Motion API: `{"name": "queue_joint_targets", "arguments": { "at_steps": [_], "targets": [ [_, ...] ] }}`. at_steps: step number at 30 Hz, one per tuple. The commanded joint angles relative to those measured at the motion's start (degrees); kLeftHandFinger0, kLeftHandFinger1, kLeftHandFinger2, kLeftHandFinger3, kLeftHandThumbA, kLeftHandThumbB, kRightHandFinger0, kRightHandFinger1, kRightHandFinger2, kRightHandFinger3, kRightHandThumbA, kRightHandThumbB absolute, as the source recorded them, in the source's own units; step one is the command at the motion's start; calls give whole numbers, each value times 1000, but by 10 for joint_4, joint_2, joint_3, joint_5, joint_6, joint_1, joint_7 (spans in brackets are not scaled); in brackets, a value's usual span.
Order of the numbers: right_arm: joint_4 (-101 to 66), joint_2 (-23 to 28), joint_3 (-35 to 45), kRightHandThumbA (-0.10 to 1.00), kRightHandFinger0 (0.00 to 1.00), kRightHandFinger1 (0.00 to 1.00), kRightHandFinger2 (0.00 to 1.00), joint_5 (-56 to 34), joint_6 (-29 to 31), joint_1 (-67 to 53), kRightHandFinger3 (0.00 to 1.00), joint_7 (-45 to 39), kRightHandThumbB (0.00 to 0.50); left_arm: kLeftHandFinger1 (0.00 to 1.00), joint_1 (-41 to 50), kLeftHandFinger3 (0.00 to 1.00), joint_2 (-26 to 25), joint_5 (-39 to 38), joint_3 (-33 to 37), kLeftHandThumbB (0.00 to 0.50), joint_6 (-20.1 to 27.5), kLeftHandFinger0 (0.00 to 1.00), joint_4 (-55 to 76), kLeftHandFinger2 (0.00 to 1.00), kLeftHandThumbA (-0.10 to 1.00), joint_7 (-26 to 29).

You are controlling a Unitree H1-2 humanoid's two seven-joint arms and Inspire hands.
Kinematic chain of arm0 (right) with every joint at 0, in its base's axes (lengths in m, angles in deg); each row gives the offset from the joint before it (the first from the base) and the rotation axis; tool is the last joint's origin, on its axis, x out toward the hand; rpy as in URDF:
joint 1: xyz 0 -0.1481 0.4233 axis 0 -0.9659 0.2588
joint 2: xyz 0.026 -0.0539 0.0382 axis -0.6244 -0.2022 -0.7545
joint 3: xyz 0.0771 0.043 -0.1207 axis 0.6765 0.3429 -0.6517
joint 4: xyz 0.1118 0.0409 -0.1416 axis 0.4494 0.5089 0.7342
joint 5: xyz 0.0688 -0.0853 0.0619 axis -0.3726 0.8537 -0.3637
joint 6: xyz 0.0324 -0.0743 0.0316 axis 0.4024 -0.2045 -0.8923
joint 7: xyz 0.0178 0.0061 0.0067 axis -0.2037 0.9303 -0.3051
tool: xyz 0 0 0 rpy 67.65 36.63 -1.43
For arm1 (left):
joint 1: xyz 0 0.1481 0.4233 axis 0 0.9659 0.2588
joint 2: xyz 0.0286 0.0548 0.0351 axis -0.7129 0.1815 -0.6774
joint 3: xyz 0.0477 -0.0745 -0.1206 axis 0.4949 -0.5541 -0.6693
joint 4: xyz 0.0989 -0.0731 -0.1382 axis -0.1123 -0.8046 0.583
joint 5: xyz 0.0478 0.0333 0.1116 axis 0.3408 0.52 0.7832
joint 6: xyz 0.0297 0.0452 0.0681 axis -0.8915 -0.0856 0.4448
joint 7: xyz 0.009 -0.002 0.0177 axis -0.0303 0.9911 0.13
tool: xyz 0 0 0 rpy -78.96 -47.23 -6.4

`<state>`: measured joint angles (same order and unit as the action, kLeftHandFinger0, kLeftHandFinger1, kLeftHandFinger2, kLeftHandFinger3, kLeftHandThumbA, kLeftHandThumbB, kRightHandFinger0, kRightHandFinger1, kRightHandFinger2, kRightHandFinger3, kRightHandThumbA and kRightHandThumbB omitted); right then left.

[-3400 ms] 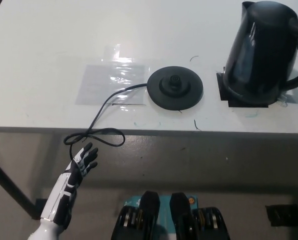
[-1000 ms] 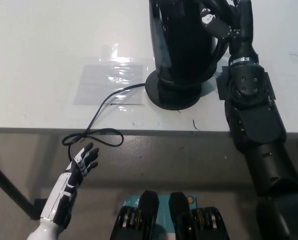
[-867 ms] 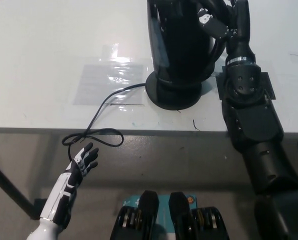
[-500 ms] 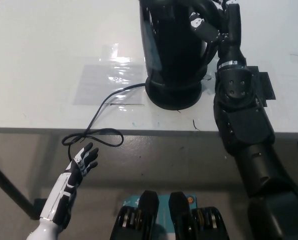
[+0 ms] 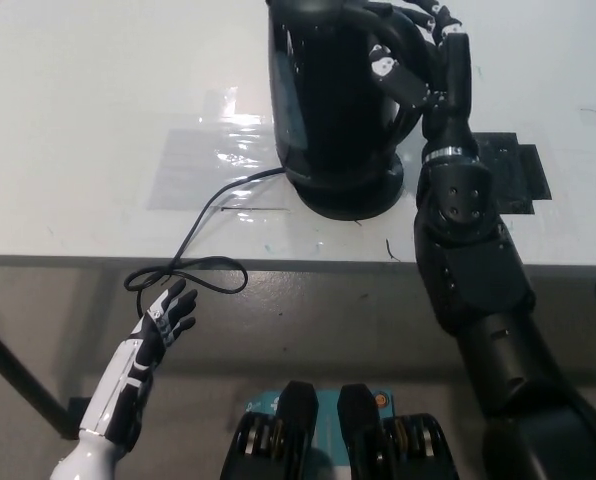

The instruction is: A kettle and its base are kept separately on the desk infront of the robot and the robot uses its right hand to lift the kettle by its handle and places it on its base to align it correctly.

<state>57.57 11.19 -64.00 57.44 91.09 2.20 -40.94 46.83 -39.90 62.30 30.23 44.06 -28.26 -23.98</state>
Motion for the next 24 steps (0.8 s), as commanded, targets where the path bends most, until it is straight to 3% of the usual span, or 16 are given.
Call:
{"name": "queue_joint_targets", "arguments": {
  "at_steps": [1,8,15,18,24],
  "targets": [
    [-42,1,6,-100,0,246,670,-23,33,6,739,-16,142,1000,-8,1000,-10,-6,-4,99,8,1000,8,1000,1000,-8],
    [-48,20,3,-100,0,293,711,2,44,-16,781,1,116,1000,-11,1000,-11,-6,-5,89,13,1000,4,1000,1000,-9],
    [-77,21,21,-100,0,322,729,-47,52,-29,776,-35,102,1000,-12,1000,-11,-6,-5,107,10,1000,3,1000,1000,-9],
    [-95,18,22,-100,1,337,737,-49,46,-37,774,-38,104,1000,-13,1000,-13,-6,-5,92,14,1000,1,1000,1000,-10],
    [-135,7,15,-100,0,277,681,-59,54,-61,753,-50,110,1000,-12,1000,-12,-3,-4,79,11,1000,1,1000,1000,-9]
  ]
}}
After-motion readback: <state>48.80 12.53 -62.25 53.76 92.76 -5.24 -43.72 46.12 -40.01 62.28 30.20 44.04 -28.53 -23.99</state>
